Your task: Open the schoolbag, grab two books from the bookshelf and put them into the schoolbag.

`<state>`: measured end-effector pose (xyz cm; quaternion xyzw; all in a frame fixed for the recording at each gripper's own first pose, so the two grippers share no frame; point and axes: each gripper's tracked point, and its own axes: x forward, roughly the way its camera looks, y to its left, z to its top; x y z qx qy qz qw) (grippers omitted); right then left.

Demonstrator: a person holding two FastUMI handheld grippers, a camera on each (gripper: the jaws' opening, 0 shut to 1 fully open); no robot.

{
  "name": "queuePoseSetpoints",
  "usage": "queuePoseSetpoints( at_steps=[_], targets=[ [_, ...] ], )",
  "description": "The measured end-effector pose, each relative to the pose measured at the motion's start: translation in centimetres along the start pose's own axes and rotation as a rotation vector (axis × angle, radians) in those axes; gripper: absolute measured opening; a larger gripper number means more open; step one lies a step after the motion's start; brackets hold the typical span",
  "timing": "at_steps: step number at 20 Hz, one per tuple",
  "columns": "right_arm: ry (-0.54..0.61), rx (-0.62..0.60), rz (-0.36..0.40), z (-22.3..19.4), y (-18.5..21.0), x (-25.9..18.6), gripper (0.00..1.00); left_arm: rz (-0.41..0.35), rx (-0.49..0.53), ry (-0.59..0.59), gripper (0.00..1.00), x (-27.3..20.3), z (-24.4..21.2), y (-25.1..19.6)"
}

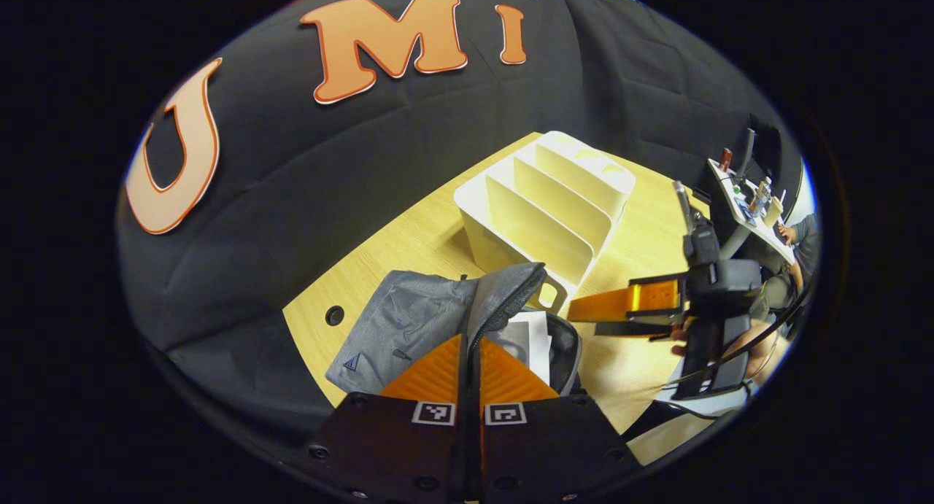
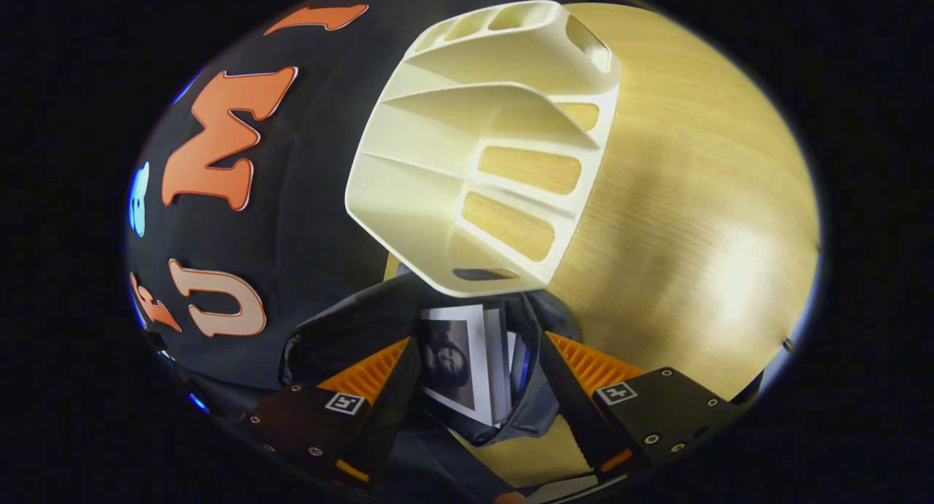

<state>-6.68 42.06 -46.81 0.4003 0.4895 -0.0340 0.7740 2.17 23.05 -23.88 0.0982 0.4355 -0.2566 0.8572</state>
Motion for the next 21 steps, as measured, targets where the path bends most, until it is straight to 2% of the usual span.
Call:
queuePoseSetpoints(
  at_steps=[2, 4, 5, 6, 11, 14, 15, 19, 21],
  targets=[
    [0.01, -0.058, -0.032, 2.3, -1.4, -1.6, 0.98, 0.031, -0.019, 0.007, 0.03, 0.1, -0.2, -0.7],
    [0.025, -0.092, -0.06, 4.6, -2.6, -3.1, 0.98, 0.053, -0.03, 0.023, 0.11, 0.4, -0.7, -1.9],
    [0.035, -0.099, -0.061, 5.6, -2.8, -3.9, 0.98, 0.063, -0.05, 0.033, 0.27, 0.5, -0.9, -2.7],
    [0.05, -0.11, -0.06, 6.4, -2.9, -4.6, 0.98, 0.07, -0.077, 0.033, 0.25, 0.7, -1.0, -3.6],
    [0.131, -0.277, -0.061, 9.8, -3.2, -7.6, 0.98, 0.091, -0.236, -0.024, 0.96, 1.2, 0.7, -9.0],
    [0.075, -0.382, -0.055, 14.1, -2.7, -9.7, 0.98, 0.226, -0.297, -0.107, 0.96, 1.1, 2.9, -9.4],
    [0.034, -0.429, -0.055, 16.0, -2.2, -10.4, 0.98, 0.247, -0.3, -0.132, 0.97, 1.2, 3.7, -9.6],
    [-0.148, -0.715, -0.062, 21.7, 1.3, -14.9, 0.98, 0.324, -0.357, -0.22, 0.97, 0.9, 7.0, -11.4],
    [-0.275, -0.862, -0.025, 23.9, 4.5, -17.7, 0.98, 0.424, -0.376, -0.316, 0.96, -0.6, 9.8, -10.5]
  ],
)
